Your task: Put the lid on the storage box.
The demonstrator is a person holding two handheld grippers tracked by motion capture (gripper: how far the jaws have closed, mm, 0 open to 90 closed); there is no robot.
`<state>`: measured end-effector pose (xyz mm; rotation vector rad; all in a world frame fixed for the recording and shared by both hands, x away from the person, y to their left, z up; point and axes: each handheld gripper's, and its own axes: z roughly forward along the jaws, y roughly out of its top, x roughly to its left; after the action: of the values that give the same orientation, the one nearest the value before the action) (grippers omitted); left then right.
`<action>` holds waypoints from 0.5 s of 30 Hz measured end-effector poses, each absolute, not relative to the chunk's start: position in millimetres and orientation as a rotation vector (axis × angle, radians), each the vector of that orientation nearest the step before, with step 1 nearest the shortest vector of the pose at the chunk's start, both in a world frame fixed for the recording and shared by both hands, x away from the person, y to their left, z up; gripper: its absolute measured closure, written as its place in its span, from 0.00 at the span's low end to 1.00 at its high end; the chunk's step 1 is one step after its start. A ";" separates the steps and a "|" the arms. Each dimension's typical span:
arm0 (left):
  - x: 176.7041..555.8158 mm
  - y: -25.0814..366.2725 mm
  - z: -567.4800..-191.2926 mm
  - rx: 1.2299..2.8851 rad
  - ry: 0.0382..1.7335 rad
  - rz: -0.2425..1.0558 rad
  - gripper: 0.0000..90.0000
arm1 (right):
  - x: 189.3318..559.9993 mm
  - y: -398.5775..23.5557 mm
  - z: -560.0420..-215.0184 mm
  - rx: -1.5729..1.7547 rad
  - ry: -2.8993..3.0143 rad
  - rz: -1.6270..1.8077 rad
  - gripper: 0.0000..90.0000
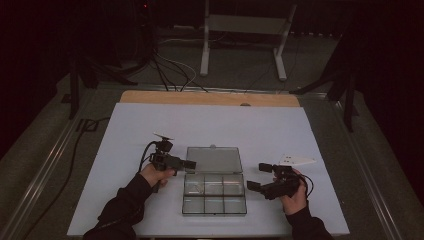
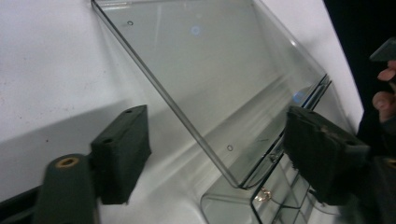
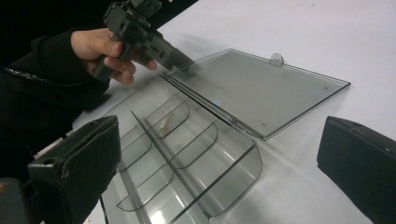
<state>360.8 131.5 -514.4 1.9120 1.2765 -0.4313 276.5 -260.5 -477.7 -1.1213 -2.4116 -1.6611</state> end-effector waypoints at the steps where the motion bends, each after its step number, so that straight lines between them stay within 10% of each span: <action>1: 361.0 131.4 -514.9 1.911 1.275 -0.437 0.29 | 276.5 -260.5 -477.8 -1.121 -2.412 -1.661 0.00; 15: 362.3 130.6 -520.2 1.924 1.268 -0.465 0.45 | 276.7 -260.4 -477.9 -1.123 -2.409 -1.661 0.00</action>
<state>362.3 130.6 -520.2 1.9239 1.2680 -0.4646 276.7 -260.4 -477.9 -1.1226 -2.4095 -1.6611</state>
